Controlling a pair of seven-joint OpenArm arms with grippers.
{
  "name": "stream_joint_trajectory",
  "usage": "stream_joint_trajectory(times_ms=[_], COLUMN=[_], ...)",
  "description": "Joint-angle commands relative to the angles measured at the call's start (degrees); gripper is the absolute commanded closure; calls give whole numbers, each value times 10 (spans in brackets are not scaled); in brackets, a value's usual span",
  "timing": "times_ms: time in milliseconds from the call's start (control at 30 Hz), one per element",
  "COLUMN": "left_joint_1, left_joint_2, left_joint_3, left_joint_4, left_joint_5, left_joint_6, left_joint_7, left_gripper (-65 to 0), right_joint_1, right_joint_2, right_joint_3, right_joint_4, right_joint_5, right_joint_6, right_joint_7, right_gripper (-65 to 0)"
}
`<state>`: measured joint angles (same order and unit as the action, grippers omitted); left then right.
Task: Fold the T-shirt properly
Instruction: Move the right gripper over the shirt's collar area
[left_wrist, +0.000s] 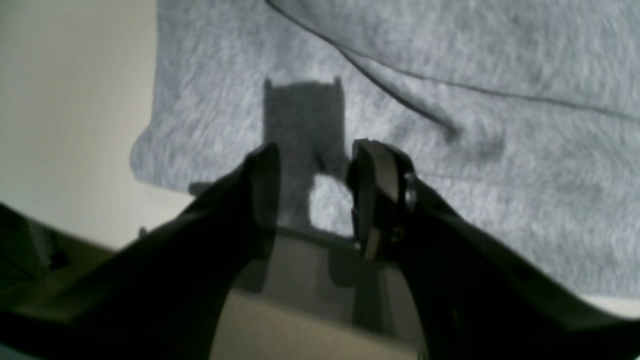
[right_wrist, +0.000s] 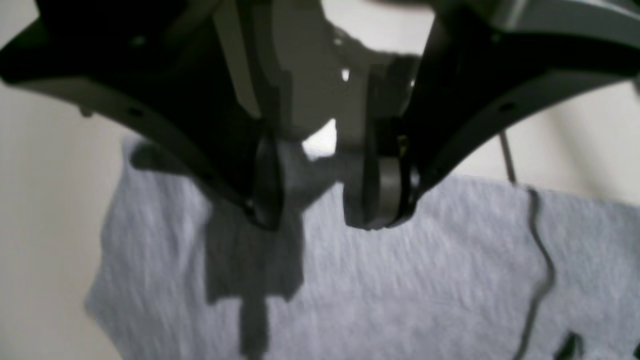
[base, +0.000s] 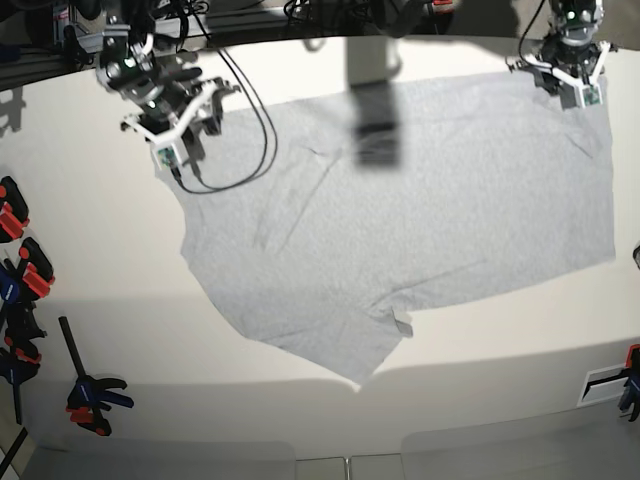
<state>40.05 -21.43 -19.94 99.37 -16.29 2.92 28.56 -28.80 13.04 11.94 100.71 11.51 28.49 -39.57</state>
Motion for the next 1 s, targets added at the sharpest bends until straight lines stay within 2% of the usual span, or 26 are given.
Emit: stream_joint_trajectory(times_ms=[0, 167, 367, 600, 733, 833, 900, 967], left_joint_1=[16, 44, 47, 45, 44, 44, 44, 44], left_joint_2=[-5, -5, -5, -5, -5, -5, -5, -5], left_joint_3=[-3, -3, -3, -3, -3, -3, -3, -3], left_joint_4=[16, 54, 60, 76, 76, 83, 101, 120], left_joint_5=[2, 3, 4, 77, 100, 104, 102, 102], left_joint_6=[-2, -2, -2, 0, 0, 1, 1, 1], left_joint_7=[2, 6, 5, 6, 6, 3, 4, 4], left_gripper=[-230, -230, -230, -230, -230, -230, -230, -230], right_joint_1=[-21, -78, -132, -131, -131, -129, -127, -118], right_joint_2=[5, 4, 4, 5, 5, 5, 5, 5], right_joint_3=[7, 23, 24, 24, 24, 24, 23, 16], right_joint_4=[3, 45, 95, 145, 180, 218, 255, 287], right_joint_5=[-23, -23, -23, -30, -60, -59, -52, -30], right_joint_6=[-7, -11, -33, -37, -52, -53, -47, 0], right_joint_7=[-47, -51, -49, -44, -44, -42, -40, -44], right_gripper=[-264, -264, -264, -264, -264, -264, -264, -264])
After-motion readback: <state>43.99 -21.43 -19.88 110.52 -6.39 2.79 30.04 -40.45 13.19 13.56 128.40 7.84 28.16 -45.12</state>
